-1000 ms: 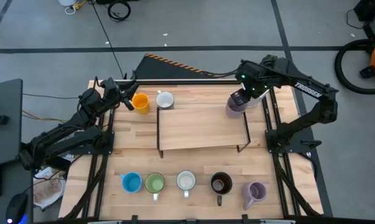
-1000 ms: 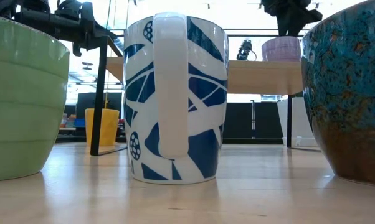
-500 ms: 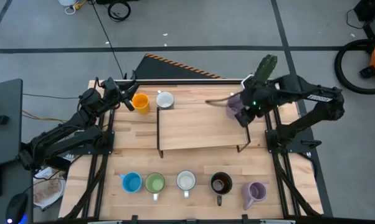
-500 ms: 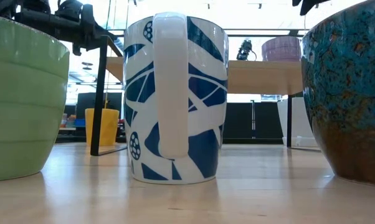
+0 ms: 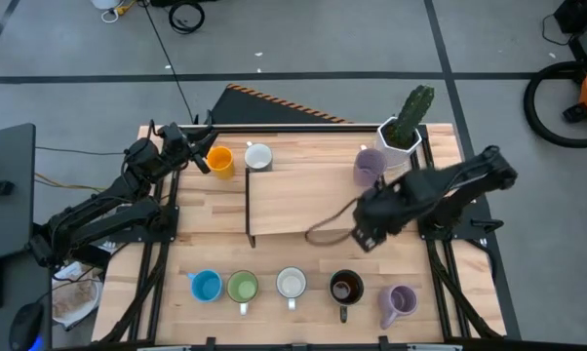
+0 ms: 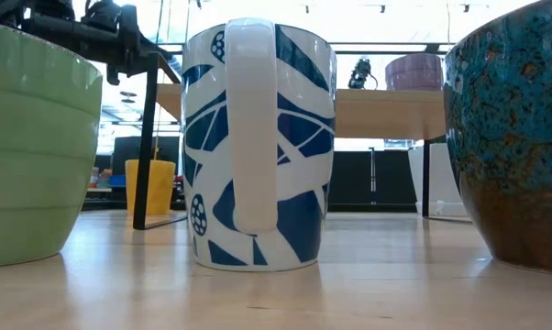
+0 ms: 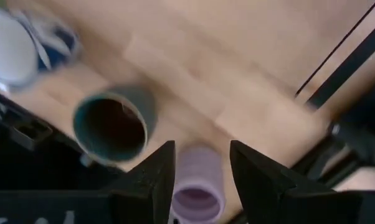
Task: Place coffee mugs
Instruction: Put the purple mug on the shelf
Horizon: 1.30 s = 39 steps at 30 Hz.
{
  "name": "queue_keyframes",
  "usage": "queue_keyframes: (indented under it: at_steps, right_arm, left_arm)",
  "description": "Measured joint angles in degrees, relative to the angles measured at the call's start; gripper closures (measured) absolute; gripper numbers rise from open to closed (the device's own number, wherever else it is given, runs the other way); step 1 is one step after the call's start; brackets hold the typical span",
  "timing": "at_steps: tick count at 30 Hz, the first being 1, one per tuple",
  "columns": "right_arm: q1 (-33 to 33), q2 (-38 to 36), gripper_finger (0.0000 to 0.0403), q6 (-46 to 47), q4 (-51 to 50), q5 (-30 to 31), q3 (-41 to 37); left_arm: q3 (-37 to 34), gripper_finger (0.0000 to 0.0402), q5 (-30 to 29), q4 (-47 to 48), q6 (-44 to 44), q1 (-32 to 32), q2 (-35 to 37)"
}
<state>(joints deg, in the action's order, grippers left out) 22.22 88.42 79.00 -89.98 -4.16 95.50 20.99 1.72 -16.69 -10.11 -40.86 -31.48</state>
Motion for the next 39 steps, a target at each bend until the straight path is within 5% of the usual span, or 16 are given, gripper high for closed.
queue_keyframes:
  at_steps: [12, 24, 39]
  right_arm:
    - [10.93, 8.06, 0.0259, 17.82, 3.63, -9.24, 0.0]
    - [20.42, 7.99, 0.0263, 42.9, 17.99, -8.09, -9.39]
    - [21.95, 7.98, 0.0259, 49.48, 30.04, -9.34, -20.92]
  left_arm:
    - [0.0, 0.0274, 0.0, 1.86, -4.68, 0.0, 0.0]
    - [0.0, 0.0274, -0.01, 0.54, -5.31, 0.01, 0.0]
    - [0.0, 0.0274, -0.04, 0.16, -5.11, 0.0, 0.0]
